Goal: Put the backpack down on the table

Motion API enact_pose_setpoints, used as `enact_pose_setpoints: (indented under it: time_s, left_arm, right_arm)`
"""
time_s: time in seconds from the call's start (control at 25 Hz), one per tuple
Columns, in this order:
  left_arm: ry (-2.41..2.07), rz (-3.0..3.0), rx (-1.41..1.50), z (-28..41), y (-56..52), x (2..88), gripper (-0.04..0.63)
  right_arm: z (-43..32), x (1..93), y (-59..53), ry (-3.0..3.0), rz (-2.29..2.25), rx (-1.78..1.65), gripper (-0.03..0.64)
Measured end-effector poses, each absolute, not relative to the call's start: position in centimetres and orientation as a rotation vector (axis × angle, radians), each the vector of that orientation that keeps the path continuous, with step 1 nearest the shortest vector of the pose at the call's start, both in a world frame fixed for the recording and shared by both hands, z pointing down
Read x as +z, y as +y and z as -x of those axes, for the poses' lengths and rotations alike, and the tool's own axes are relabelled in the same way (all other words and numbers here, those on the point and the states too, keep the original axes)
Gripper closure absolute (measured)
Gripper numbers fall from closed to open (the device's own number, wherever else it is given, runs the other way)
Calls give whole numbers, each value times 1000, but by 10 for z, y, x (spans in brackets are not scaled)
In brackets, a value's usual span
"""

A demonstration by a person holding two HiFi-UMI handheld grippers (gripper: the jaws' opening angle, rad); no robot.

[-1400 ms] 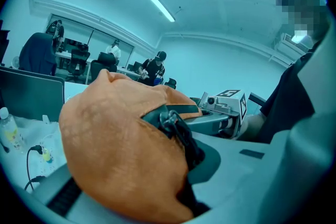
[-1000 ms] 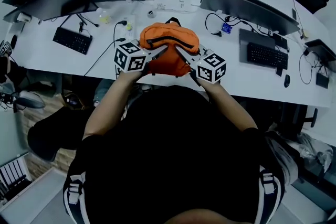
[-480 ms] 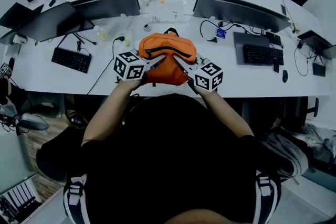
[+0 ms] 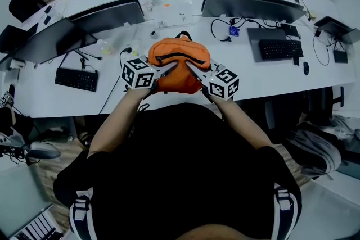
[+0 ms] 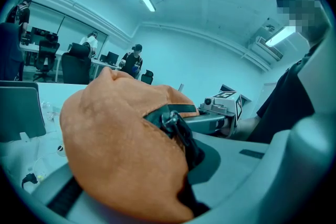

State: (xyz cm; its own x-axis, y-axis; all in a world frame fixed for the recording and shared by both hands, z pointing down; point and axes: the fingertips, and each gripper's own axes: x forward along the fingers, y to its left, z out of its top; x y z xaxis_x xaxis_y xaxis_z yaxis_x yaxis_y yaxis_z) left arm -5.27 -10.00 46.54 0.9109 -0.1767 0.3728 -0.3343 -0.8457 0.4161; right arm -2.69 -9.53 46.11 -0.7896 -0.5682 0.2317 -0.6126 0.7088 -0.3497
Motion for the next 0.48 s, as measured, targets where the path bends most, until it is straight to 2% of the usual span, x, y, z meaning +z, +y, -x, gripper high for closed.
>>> enact_pose_setpoints:
  time_s: [0.48]
  left_arm:
    - [-253,-2587,421,73,-110,475,554]
  right_arm:
    - [48,468,-104,-2747,-1085,659,584]
